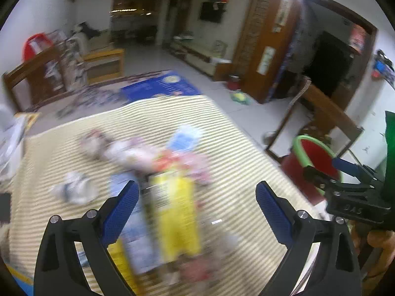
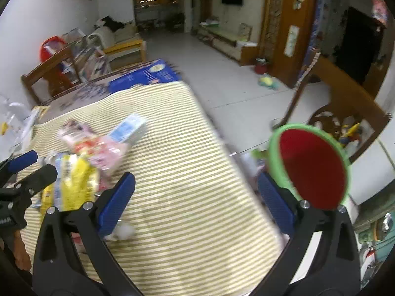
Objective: Collect trash
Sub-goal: 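Move both tools back over the table toward the trash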
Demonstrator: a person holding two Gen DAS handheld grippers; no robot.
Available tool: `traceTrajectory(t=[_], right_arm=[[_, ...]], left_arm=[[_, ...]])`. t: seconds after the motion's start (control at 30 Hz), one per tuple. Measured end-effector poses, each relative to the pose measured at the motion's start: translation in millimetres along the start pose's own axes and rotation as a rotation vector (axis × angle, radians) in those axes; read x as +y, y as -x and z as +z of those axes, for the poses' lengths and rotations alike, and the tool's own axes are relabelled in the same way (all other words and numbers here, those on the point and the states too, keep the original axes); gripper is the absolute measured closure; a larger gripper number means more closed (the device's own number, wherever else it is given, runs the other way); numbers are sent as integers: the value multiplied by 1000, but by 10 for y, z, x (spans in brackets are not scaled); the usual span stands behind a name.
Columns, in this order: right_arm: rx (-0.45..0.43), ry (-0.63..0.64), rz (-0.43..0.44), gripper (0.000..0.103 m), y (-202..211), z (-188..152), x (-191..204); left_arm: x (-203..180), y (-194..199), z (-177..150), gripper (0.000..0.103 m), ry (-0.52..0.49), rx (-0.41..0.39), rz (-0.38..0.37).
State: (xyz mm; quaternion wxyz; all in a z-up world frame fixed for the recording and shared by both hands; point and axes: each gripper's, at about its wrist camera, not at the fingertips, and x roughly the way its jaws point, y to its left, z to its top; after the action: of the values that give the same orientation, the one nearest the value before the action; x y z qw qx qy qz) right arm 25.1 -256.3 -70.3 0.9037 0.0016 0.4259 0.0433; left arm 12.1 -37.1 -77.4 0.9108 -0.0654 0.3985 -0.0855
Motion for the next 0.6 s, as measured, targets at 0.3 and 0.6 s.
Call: traceTrajectory(t=[0.3, 0.6], right_arm=[[46, 32, 91, 5, -57, -136, 606], [78, 65, 132, 11, -35, -113, 855]], left_arm=[[1176, 3, -488, 22, 123, 125, 129], [1690, -399, -814, 35, 258, 244, 66]])
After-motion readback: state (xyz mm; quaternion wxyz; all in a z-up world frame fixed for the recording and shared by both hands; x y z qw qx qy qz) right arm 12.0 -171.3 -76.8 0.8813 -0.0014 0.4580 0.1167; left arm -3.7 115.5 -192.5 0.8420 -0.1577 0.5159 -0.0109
